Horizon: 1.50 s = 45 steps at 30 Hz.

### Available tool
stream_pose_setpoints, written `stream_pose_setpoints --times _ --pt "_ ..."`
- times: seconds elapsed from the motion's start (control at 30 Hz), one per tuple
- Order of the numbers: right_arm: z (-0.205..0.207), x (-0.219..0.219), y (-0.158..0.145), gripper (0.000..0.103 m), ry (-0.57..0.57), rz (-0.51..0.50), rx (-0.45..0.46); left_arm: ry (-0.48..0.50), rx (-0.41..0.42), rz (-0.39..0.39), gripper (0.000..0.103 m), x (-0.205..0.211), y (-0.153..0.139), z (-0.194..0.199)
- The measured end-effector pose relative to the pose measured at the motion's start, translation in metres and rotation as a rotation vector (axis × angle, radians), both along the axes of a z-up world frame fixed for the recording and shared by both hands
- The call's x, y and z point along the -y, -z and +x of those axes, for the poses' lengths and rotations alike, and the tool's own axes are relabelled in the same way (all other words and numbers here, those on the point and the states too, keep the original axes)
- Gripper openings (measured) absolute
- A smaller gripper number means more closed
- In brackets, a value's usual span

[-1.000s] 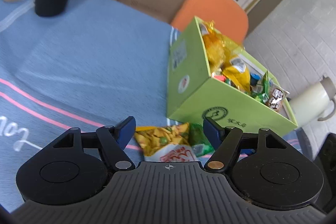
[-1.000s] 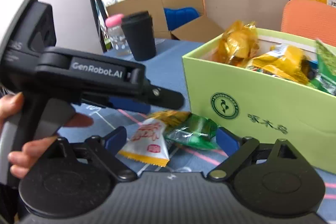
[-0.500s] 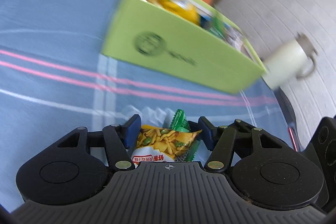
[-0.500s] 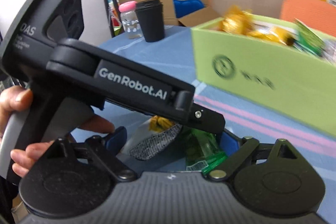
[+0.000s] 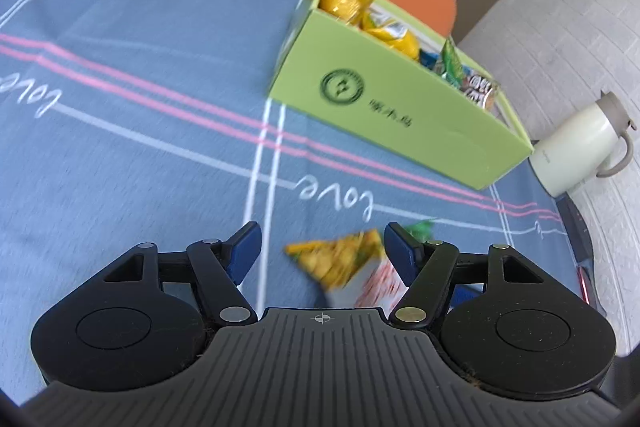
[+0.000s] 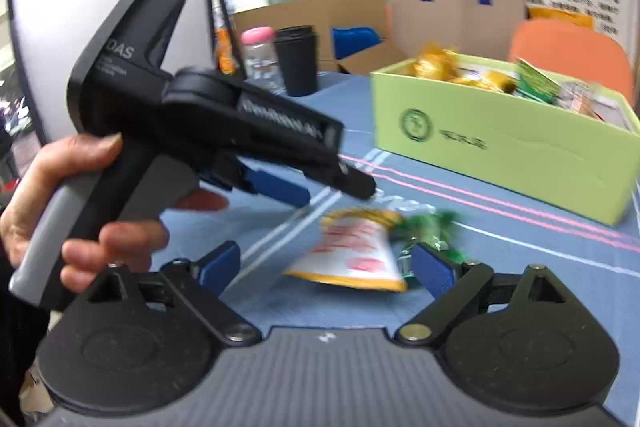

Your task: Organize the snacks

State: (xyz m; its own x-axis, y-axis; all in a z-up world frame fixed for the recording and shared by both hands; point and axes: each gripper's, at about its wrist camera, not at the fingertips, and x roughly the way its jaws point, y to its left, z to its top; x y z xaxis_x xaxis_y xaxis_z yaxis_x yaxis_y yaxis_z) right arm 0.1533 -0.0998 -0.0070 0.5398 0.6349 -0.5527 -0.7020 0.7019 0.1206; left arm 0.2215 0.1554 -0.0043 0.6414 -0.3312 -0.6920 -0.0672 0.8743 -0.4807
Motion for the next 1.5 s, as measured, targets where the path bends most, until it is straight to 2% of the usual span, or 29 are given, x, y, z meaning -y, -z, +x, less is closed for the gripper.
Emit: stream_pose_setpoints --times 0.1,0.2,0.3,0.43,0.57,0.67,0.73,0.83,0.97,1.07,1.17,1.2,1.23,1.27,1.43,1.5 --pt "0.011 -0.021 0.006 0.092 -0.023 0.001 -0.027 -0.003 -0.010 -0.024 0.053 -0.006 0.004 -0.007" --pt "0.015 -0.037 0.010 0.093 0.006 -0.058 0.019 -0.009 -0.003 -0.036 0.055 -0.014 0.003 -0.013" --pt "0.020 -0.044 0.012 0.093 0.031 -0.083 0.022 -0.018 0.001 -0.047 0.055 -0.022 0.001 -0.015" --pt "0.013 -0.046 0.006 0.092 -0.079 -0.018 -0.036 -0.026 0.005 -0.068 0.057 -0.032 0.001 -0.018" --pt "0.014 -0.041 -0.004 0.092 0.017 -0.050 0.055 -0.028 0.017 -0.109 0.058 -0.033 -0.002 -0.018" --pt "0.031 -0.044 0.001 0.092 0.020 -0.066 0.025 0.009 0.006 -0.149 0.057 -0.027 -0.002 -0.013" --pt "0.043 -0.047 0.010 0.093 0.009 -0.064 -0.027 0.029 -0.002 -0.166 0.056 -0.021 0.000 -0.010" --pt "0.047 -0.044 0.019 0.092 0.001 -0.051 -0.087 0.024 -0.021 -0.141 0.054 -0.015 0.003 -0.007" --pt "0.045 -0.029 0.023 0.092 0.064 -0.066 -0.075 0.017 -0.030 -0.152 0.054 -0.016 0.006 -0.004" --pt "0.044 -0.030 0.021 0.092 0.038 -0.036 -0.083 0.038 -0.034 -0.138 0.054 -0.005 0.006 0.001" --pt "0.041 -0.043 0.026 0.091 0.024 -0.080 -0.055 0.069 -0.040 -0.120 0.046 0.004 0.008 0.004" --pt "0.037 -0.044 0.028 0.084 0.024 -0.094 -0.028 0.072 -0.032 -0.106 0.040 0.006 0.008 0.003" --pt "0.034 -0.043 0.028 0.075 0.026 -0.111 -0.008 0.080 -0.034 -0.088 0.014 0.009 0.009 0.003" --pt "0.031 -0.043 0.026 0.068 0.012 -0.116 0.004 0.090 -0.042 -0.079 0.012 0.011 0.010 0.004" --pt "0.029 -0.031 0.012 0.068 0.040 -0.104 0.037 0.108 0.013 -0.100 0.009 0.018 -0.005 0.002" --pt "0.027 -0.029 0.000 0.068 0.054 -0.108 0.083 0.118 0.052 -0.106 0.009 0.020 -0.020 0.006"
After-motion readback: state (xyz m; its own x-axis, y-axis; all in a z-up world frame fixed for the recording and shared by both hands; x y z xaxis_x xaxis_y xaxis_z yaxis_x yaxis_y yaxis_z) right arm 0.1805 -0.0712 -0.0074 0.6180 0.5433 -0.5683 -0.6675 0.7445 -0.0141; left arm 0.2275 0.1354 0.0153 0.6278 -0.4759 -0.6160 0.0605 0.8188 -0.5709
